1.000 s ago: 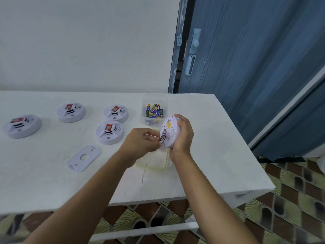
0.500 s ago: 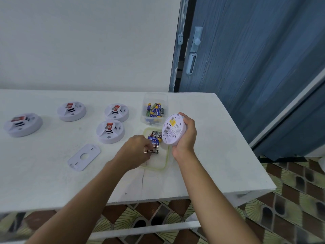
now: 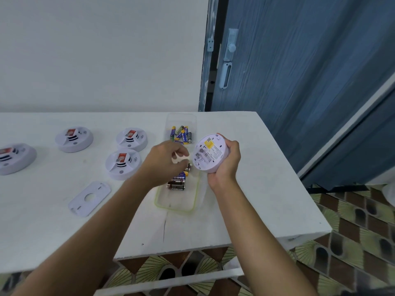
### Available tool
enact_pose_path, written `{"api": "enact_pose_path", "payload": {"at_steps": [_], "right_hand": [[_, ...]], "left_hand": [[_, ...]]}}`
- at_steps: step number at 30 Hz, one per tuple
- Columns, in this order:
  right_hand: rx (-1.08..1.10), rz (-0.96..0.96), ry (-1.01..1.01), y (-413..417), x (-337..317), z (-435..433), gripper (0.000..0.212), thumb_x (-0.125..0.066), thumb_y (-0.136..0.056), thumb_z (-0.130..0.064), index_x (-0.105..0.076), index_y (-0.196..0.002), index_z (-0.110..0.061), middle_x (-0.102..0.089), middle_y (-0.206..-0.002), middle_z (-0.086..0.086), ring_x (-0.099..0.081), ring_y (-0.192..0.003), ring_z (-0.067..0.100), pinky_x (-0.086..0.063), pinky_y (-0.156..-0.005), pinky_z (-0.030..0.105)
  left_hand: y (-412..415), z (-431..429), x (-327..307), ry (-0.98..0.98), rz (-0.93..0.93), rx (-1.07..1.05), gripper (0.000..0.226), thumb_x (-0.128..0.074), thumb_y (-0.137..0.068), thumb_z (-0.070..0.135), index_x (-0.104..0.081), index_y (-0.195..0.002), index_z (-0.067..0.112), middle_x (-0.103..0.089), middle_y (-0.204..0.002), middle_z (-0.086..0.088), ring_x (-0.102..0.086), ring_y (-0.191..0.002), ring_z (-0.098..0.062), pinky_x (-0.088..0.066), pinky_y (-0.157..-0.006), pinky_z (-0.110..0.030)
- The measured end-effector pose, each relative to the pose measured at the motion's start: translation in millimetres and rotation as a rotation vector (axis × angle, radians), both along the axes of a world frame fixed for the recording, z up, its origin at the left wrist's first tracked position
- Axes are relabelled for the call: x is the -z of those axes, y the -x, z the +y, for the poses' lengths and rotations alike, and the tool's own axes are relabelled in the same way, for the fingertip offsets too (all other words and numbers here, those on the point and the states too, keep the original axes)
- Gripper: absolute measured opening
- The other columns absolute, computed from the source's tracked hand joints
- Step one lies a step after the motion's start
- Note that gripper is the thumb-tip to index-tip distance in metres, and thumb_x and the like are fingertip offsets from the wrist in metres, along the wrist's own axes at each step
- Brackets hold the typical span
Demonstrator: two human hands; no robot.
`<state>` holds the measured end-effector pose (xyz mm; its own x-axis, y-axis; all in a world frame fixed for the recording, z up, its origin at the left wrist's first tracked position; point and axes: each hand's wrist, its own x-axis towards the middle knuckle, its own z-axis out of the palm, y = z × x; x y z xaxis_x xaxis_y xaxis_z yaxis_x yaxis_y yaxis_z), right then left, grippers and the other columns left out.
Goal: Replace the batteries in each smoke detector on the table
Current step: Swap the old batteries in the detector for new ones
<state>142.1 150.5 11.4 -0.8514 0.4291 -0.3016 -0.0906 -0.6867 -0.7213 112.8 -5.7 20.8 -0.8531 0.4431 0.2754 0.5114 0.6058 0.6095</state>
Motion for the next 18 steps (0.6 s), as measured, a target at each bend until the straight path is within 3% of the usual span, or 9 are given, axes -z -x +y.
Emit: {"api": "enact_pose_path", "payload": {"at_steps": [4, 8, 12, 15, 18], "right_hand": [[-0.010, 0.012, 0.037, 9.3, -4.9, 12.6, 0.024, -0.046, -0.091, -0.031, -0.065, -0.089, -0.017, -0.064, -0.078, 0.002, -0.060, -0.071, 0.021, -0.046, -0.065, 0.028], [-0.008, 0.012, 0.050, 19.3, -6.1, 27.0, 0.025, -0.044, -0.092, -0.031, -0.062, -0.079, -0.018, -0.063, -0.074, 0.000, -0.058, -0.070, 0.020, -0.044, -0.066, 0.028], [0.003, -0.006, 0.043, 28.2, 0.1, 37.6, 0.024, -0.046, -0.089, -0.033, -0.063, -0.093, -0.017, -0.063, -0.083, 0.002, -0.058, -0.082, 0.025, -0.045, -0.071, 0.031], [-0.006, 0.009, 0.046, 33.5, 3.9, 44.1, 0.026, -0.046, -0.089, -0.032, -0.063, -0.098, -0.016, -0.064, -0.088, 0.005, -0.060, -0.085, 0.028, -0.047, -0.073, 0.033], [-0.017, 0.017, 0.039, 37.6, 6.1, 47.8, 0.027, -0.047, -0.087, -0.033, -0.064, -0.097, -0.015, -0.064, -0.087, 0.005, -0.061, -0.086, 0.029, -0.049, -0.072, 0.032]], "left_hand": [[27.9, 15.8, -8.9, 0.016, 0.004, -0.014, 0.011, -0.069, -0.083, 0.014, -0.069, -0.094, 0.017, -0.059, -0.088, 0.006, -0.052, -0.074, -0.003, -0.034, -0.068, 0.000], [69.6, 31.5, -10.0, 0.114, 0.005, -0.079, 0.014, -0.063, -0.085, 0.006, -0.071, -0.095, 0.011, -0.065, -0.095, -0.005, -0.053, -0.081, -0.014, -0.032, -0.070, -0.014], [108.4, 44.0, -7.8, 0.241, -0.008, -0.133, 0.020, -0.055, -0.090, 0.004, -0.073, -0.099, 0.006, -0.070, -0.103, -0.008, -0.062, -0.093, -0.025, -0.043, -0.076, -0.024], [133.1, 53.6, -1.1, 0.387, -0.037, -0.121, 0.021, -0.056, -0.093, 0.015, -0.070, -0.109, 0.010, -0.067, -0.116, -0.010, -0.060, -0.104, -0.027, -0.046, -0.085, -0.031], [146.5, 62.6, 8.3, 0.656, -0.050, -0.142, 0.031, -0.053, -0.096, 0.033, -0.062, -0.118, 0.014, -0.056, -0.129, -0.009, -0.048, -0.119, -0.031, -0.036, -0.096, -0.038]]}}
